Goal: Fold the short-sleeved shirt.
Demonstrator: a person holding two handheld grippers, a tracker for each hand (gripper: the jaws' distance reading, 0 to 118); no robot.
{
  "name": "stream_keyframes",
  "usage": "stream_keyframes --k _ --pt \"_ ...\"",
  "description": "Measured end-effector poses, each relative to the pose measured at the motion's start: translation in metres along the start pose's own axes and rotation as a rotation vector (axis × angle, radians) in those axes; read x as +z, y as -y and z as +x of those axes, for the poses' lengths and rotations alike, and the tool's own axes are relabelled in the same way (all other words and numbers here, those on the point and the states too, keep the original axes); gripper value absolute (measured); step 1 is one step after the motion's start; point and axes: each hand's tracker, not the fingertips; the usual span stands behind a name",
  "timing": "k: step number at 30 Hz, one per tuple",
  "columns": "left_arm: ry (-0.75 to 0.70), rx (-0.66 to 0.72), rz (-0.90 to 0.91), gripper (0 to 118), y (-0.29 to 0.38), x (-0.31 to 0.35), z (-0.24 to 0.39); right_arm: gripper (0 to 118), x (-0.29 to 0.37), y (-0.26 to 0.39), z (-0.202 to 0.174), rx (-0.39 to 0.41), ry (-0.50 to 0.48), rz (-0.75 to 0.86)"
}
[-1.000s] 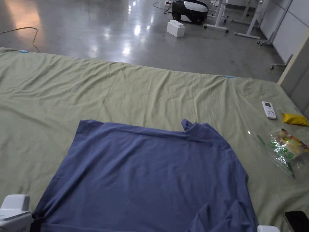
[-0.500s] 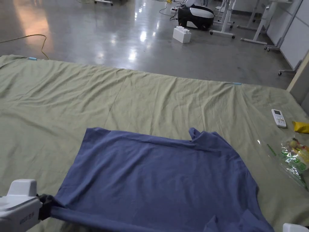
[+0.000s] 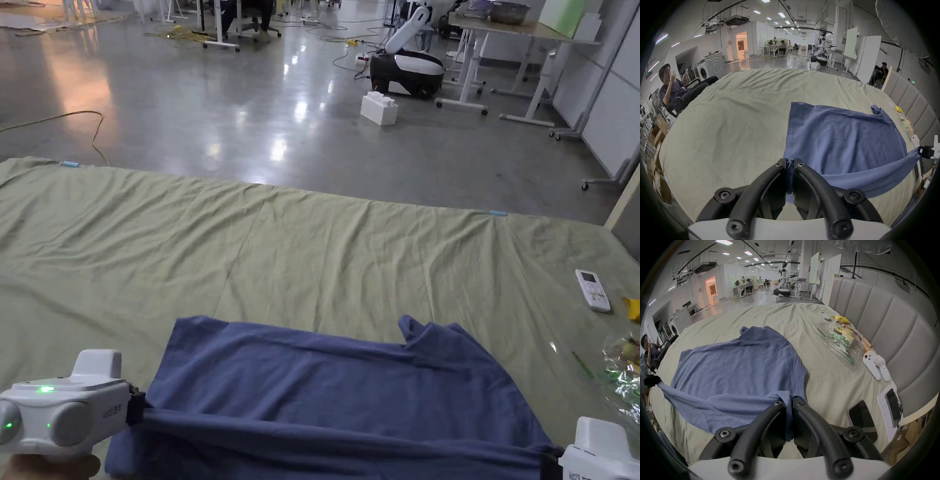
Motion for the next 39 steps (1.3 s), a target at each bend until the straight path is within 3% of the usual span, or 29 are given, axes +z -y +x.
stream_keyframes --k 7,13,16,17,19,20,22,24,31,35,37,38,39 --pt "-0.028 -0.016 -0.054 8 -0.012 -0.040 0.002 7 -0.048 -0.015 -0.009 0.059 -0.007 -0.022" --pt "-0.032 -0.013 -0.081 8 -0.007 -0.054 0.003 7 -0.066 -0.005 -0.012 0.056 -0.001 -0.049" --pt "-0.031 -0.012 -0.066 8 -0.004 -0.047 0.004 13 -0.052 -0.001 -0.013 0.044 0.010 -0.010" --pt "-0.037 -0.012 -0.053 9 -0.003 -0.043 0.005 22 -0.046 0.000 -0.013 0.038 0.015 0.016" --pt "-0.032 -0.008 -0.020 14 -0.003 -0.029 0.008 49 -0.031 0.002 -0.012 0.020 0.008 0.091" --pt "-0.024 0.000 0.007 23 -0.002 -0.023 0.009 68 -0.022 0.003 -0.013 0.011 0.004 0.135" --pt "0.002 0.005 0.077 40 0.002 -0.004 0.013 75 0.000 0.005 -0.015 -0.004 0.003 0.216" --pt "0.003 -0.002 0.146 48 0.006 0.013 0.019 75 0.019 0.010 -0.020 -0.016 0.013 0.305" --pt "0.024 0.014 0.397 47 0.029 0.078 0.043 74 0.082 0.030 -0.049 -0.023 -0.005 0.531" --pt "0.025 0.011 0.494 35 0.038 0.112 0.060 50 0.110 0.041 -0.070 -0.001 -0.018 0.614" --pt "0.012 -0.011 0.541 33 0.042 0.126 0.067 46 0.123 0.047 -0.078 0.005 -0.034 0.645" --pt "0.021 -0.026 0.565 25 0.045 0.132 0.071 30 0.129 0.048 -0.082 0.010 -0.049 0.669" --pt "0.024 -0.039 0.578 24 0.046 0.137 0.073 20 0.134 0.049 -0.086 0.021 -0.061 0.687"
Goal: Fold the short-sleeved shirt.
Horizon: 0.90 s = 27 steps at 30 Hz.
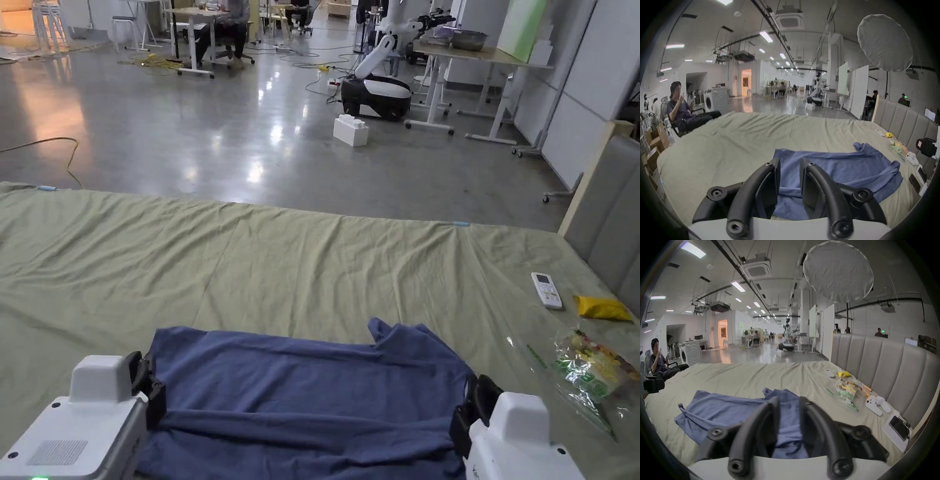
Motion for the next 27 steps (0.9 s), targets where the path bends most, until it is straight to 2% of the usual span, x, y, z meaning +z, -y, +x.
stream_keyframes --k 1,2,4,5,7,8,21,27 --pt "0.003 -0.015 0.005 21 -0.001 0.005 0.003 16 0.004 -0.002 -0.005 0.012 -0.006 0.007" --pt "0.009 -0.025 0.014 14 -0.002 0.009 0.006 14 0.008 -0.003 -0.009 0.027 -0.001 0.017" --pt "0.025 -0.042 0.025 12 -0.004 0.015 0.011 5 0.015 -0.007 -0.014 0.077 -0.012 0.091" --pt "0.027 -0.052 0.029 9 -0.004 0.017 0.013 5 0.016 -0.005 -0.015 0.035 -0.019 0.050" --pt "0.035 -0.064 0.036 9 -0.003 0.022 0.015 3 0.019 -0.008 -0.020 0.058 -0.017 0.079" --pt "0.032 -0.068 0.042 8 -0.004 0.023 0.016 3 0.020 -0.007 -0.021 0.039 -0.022 0.063" --pt "0.030 -0.064 0.050 6 -0.006 0.023 0.010 3 0.023 -0.008 -0.020 0.022 0.002 0.074" --pt "0.007 -0.040 -0.018 4 -0.002 0.009 -0.004 3 0.019 -0.007 -0.016 0.018 0.008 0.063"
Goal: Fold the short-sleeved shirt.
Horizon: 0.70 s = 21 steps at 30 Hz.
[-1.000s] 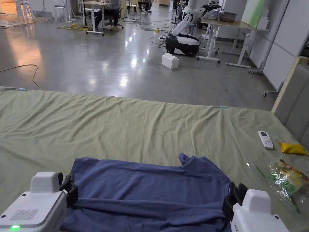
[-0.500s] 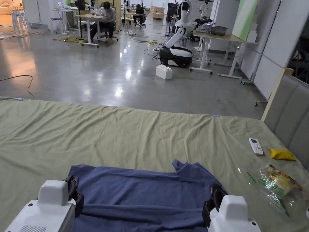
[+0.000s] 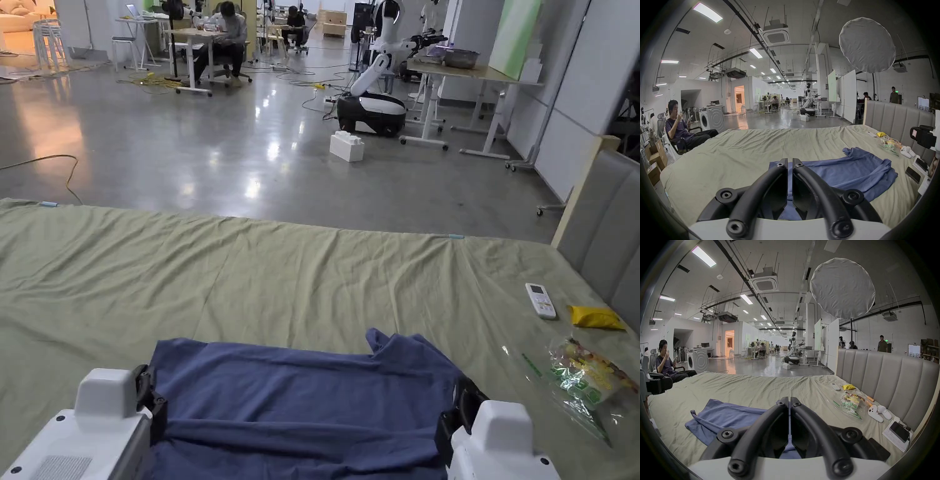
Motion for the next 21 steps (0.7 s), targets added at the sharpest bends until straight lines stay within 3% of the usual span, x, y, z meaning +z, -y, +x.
stream_keyframes --k 12,13,15,17,18,21 --pt "0.000 0.082 -0.511 5 0.044 -0.089 -0.062 3 -0.018 0.015 0.005 0.006 0.014 -0.058" --pt "0.007 0.080 -0.558 9 0.051 -0.096 -0.066 3 -0.021 0.017 0.005 0.006 0.015 -0.066" --pt "-0.019 0.090 -0.625 28 0.063 -0.113 -0.074 3 -0.025 0.022 0.006 0.006 0.013 -0.084" --pt "-0.033 0.097 -0.659 58 0.074 -0.124 -0.080 3 -0.030 0.026 0.005 0.012 0.014 -0.099" --pt "-0.040 0.093 -0.659 67 0.077 -0.130 -0.082 3 -0.033 0.028 0.005 0.013 0.015 -0.106" --pt "-0.055 0.089 -0.744 69 0.091 -0.151 -0.091 3 -0.041 0.035 0.003 0.015 0.015 -0.130"
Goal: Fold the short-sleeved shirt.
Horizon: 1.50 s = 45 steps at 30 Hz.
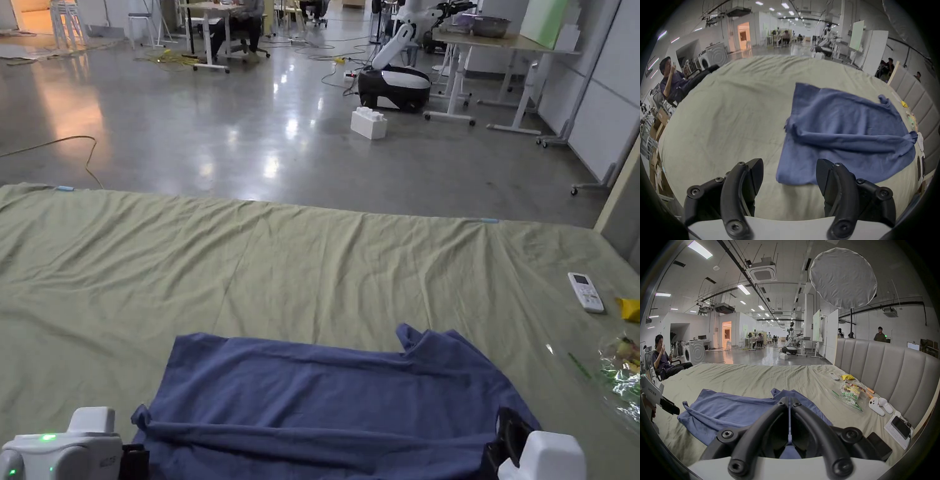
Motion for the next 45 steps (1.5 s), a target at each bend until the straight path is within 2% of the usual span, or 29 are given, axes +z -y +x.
stream_keyframes --k 7,12,13,14,15,16,17,19,20,25,27,29,33,34,38,41,42,45 --pt "0.017 0.019 -0.067 70 -0.004 -0.027 -0.002 3 -0.017 0.013 -0.001 0.011 0.005 -0.047" --pt "0.019 -0.112 -0.051 69 0.003 -0.020 0.012 3 -0.025 0.027 0.005 -0.013 0.019 -0.095" --pt "0.023 -0.135 -0.045 67 0.005 -0.018 0.015 3 -0.027 0.032 0.008 -0.040 0.027 -0.136" --pt "0.028 -0.160 -0.041 60 0.007 -0.016 0.019 3 -0.028 0.032 0.011 -0.027 0.039 -0.121" --pt "0.025 -0.138 -0.044 52 0.011 -0.016 0.022 3 -0.028 0.035 0.014 -0.046 0.047 -0.146" --pt "0.015 -0.159 -0.042 42 0.013 -0.014 0.027 3 -0.030 0.037 0.018 -0.050 0.061 -0.161" --pt "0.031 -0.182 -0.036 26 0.015 -0.014 0.029 3 -0.032 0.040 0.024 -0.053 0.079 -0.188" --pt "0.022 -0.177 -0.029 14 0.016 -0.012 0.030 3 -0.035 0.043 0.038 -0.078 0.103 -0.236" --pt "0.021 -0.166 -0.025 10 0.015 -0.014 0.028 3 -0.039 0.045 0.047 -0.079 0.120 -0.268" --pt "0.024 -0.155 -0.009 7 0.017 -0.008 0.024 4 -0.068 0.059 0.091 -0.053 0.083 -0.550" --pt "0.021 -0.160 -0.005 7 0.018 -0.005 0.024 25 -0.078 0.068 0.104 -0.083 0.059 -0.603" --pt "0.015 -0.157 0.002 7 0.017 -0.005 0.024 51 -0.092 0.077 0.109 -0.060 0.030 -0.685" --pt "0.007 -0.150 0.008 7 0.017 -0.002 0.025 74 -0.111 0.099 0.108 -0.007 0.013 -0.738" --pt "0.005 -0.150 0.008 7 0.017 -0.002 0.025 76 -0.116 0.103 0.106 0.008 -0.010 -0.767" --pt "-0.001 -0.140 0.011 7 0.019 -0.001 0.027 76 -0.124 0.099 0.101 -0.013 0.011 -0.800" --pt "-0.005 -0.132 0.018 7 0.019 -0.001 0.027 74 -0.123 0.093 0.096 0.027 -0.020 -0.784" --pt "-0.004 -0.127 0.022 7 0.019 -0.001 0.027 68 -0.123 0.092 0.093 0.057 -0.020 -0.777" --pt "0.002 -0.118 0.036 7 0.021 0.006 0.025 20 -0.118 0.092 0.088 0.095 -0.027 -0.770"
